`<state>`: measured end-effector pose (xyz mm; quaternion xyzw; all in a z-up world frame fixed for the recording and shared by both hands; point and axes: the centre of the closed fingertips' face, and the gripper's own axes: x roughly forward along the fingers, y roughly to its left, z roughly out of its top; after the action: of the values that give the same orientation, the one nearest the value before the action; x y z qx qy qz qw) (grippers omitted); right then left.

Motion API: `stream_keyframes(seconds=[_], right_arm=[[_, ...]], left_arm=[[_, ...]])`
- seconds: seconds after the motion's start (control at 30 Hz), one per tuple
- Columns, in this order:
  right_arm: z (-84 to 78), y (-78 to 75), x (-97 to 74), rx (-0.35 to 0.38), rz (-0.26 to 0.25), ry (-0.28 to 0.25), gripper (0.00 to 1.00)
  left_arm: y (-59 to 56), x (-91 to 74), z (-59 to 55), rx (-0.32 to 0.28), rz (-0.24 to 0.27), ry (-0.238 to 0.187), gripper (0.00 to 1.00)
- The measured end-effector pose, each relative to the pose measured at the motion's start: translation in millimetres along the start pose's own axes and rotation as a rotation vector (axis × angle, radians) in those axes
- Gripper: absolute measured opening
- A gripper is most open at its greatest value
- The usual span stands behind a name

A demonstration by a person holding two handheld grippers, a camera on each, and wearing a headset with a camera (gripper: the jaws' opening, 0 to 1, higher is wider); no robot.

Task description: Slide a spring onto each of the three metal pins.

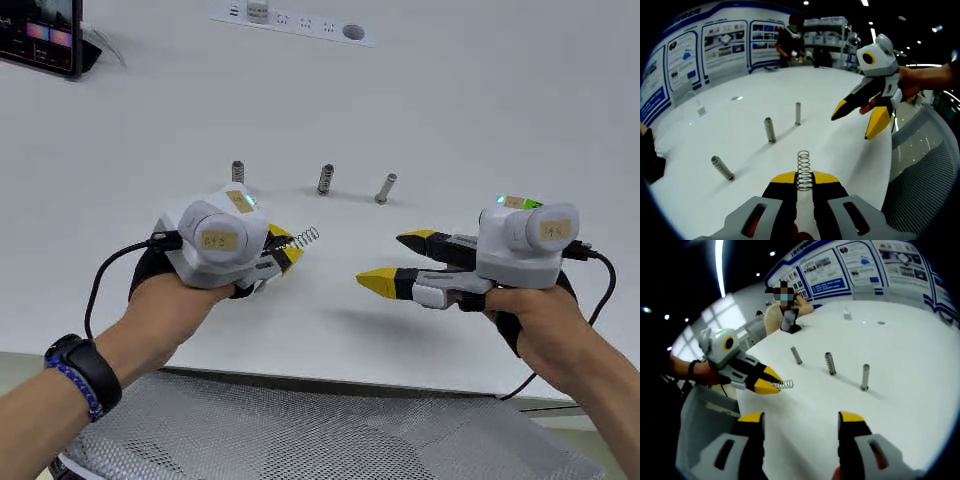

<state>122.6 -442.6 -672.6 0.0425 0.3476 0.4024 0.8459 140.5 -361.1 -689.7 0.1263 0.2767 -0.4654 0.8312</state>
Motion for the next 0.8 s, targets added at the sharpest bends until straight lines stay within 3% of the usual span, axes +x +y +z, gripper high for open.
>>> stream_keyframes(seconds=[0.4, 0.8], right_arm=[[11.7, 20.6, 19.0, 0.015, 0.086, -0.008, 0.47], [29.3, 31.0, 27.6, 0.105, 0.140, -0.054, 0.31]], left_arm=[[-8.9, -11.0, 4.6, 0.011, -0.016, -0.018, 0.10], [-19.1, -7.8, 16.4, 0.037, -0.052, -0.034, 0.10]])
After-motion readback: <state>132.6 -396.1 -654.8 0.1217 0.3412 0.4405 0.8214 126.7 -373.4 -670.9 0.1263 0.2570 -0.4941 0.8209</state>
